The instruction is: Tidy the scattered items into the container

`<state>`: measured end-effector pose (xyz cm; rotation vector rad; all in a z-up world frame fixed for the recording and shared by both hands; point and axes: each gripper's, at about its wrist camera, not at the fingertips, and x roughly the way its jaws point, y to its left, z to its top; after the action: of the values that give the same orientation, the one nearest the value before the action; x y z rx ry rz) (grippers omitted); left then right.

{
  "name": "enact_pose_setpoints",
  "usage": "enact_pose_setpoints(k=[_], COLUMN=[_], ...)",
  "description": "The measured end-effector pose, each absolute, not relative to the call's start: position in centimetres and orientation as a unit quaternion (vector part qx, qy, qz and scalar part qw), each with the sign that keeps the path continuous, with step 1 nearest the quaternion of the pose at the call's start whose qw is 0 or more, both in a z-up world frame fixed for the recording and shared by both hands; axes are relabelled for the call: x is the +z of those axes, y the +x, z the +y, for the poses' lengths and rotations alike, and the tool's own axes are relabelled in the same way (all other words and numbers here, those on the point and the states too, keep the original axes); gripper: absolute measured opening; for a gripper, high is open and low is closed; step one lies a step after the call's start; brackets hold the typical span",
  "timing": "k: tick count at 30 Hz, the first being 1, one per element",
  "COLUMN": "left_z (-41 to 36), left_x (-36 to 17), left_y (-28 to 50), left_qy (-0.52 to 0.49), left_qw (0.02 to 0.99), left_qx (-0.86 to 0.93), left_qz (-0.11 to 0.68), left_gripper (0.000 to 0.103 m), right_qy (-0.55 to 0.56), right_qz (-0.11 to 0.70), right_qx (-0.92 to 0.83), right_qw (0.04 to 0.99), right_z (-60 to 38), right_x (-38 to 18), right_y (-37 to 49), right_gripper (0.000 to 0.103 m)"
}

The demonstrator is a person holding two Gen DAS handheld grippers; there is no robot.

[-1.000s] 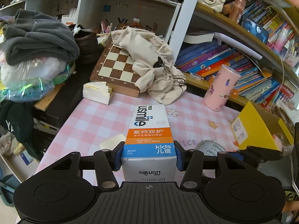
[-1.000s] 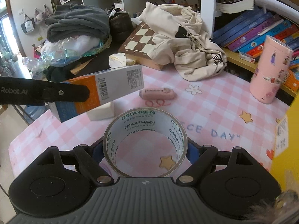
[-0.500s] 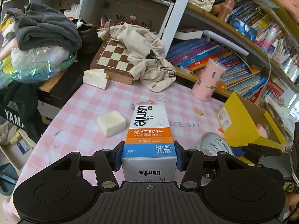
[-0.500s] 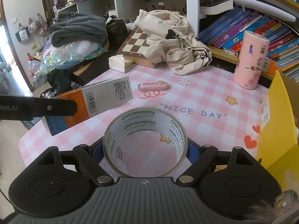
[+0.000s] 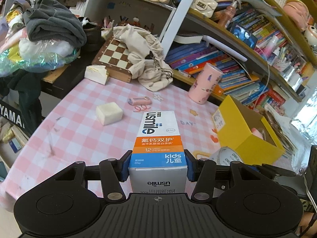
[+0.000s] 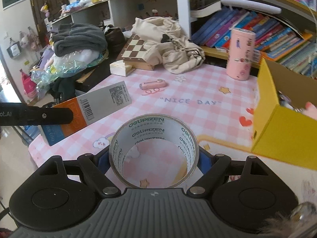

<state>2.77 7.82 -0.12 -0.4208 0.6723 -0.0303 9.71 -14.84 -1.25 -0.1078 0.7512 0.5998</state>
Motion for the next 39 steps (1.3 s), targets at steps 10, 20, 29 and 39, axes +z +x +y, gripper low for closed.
enact_pose_setpoints(k=[10, 20, 29, 39], left_z=[6.8, 5.6, 3.9, 1.7], left_x=[0.1, -0.2, -0.1, -0.1], left_y=[0.3, 0.0, 0.2, 0.9], left_qy=[-0.222, -0.243, -0.24, -0.227], left_qw=[0.919, 0.909, 0.906, 0.9], left_qx=[-0.037, -0.073, -0.101, -0.132], left_qz=[0.324, 0.33, 0.334, 0.346], left_gripper=[0.05, 0.05, 0.05, 0.05], right_qy=[-0.04, -0.036, -0.029, -0.012], right_qz=[0.353, 0.354, 0.358, 0.36], right_qx=[0.258, 0.225, 0.194, 0.162], right_qw=[0.898, 0.907, 0.913, 0.919], right_z=[-16.6, -18.6, -20.7, -23.2], right_x=[-1.0, -0.9, -1.0, -1.1], right_y=[6.3, 5.1, 4.1, 3.1], right_gripper=[0.083, 0.083, 0.083, 0.083])
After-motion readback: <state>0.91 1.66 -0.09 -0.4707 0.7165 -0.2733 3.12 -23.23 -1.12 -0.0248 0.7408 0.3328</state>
